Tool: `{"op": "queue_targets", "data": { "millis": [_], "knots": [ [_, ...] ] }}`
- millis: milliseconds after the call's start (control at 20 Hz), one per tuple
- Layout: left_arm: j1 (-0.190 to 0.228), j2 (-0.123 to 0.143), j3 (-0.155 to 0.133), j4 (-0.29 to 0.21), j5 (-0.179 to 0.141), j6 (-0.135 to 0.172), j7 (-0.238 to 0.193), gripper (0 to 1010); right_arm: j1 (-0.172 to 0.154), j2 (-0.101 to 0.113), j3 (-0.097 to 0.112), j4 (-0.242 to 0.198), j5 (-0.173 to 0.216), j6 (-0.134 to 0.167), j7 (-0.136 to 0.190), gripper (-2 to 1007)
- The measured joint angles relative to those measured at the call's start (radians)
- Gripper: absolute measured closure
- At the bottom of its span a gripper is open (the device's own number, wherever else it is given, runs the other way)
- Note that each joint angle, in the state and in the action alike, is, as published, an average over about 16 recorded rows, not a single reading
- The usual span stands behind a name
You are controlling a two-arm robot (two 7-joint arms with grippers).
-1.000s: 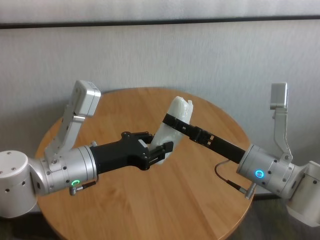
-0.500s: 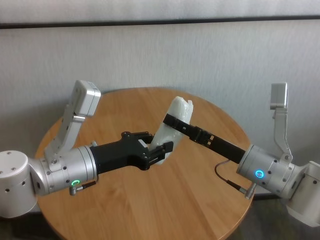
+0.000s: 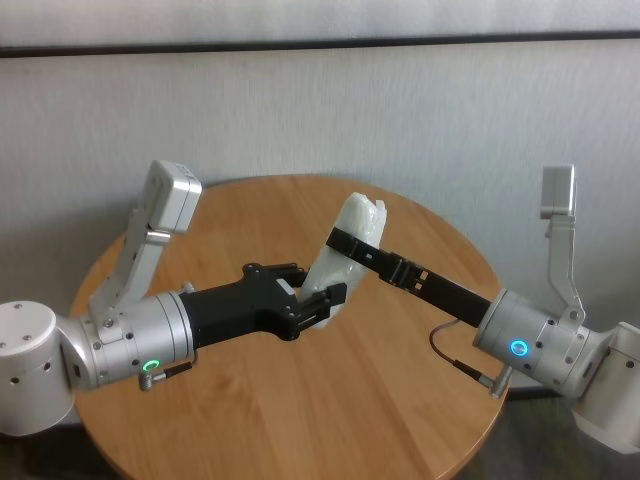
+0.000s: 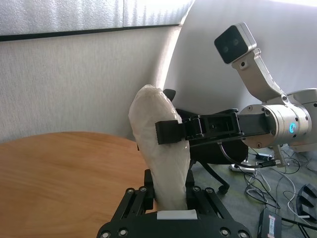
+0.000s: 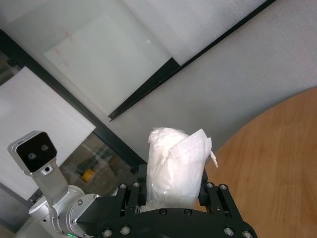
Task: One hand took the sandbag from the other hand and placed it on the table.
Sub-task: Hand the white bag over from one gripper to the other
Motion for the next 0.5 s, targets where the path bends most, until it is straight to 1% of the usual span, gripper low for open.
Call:
{"op": "queue_targets", "data": {
  "millis": [250, 500],
  "knots": [
    [0.000, 0.000, 0.000, 0.000, 0.000, 0.000, 0.000, 650, -0.001, 0.004, -0.004, -0.009, 0.003, -0.001, -0.010, 462],
    [0.000, 0.000, 0.000, 0.000, 0.000, 0.000, 0.000, 650, 0.000, 0.009, -0.012, -0.022, 0.006, -0.002, -0.024, 462]
  ]
}}
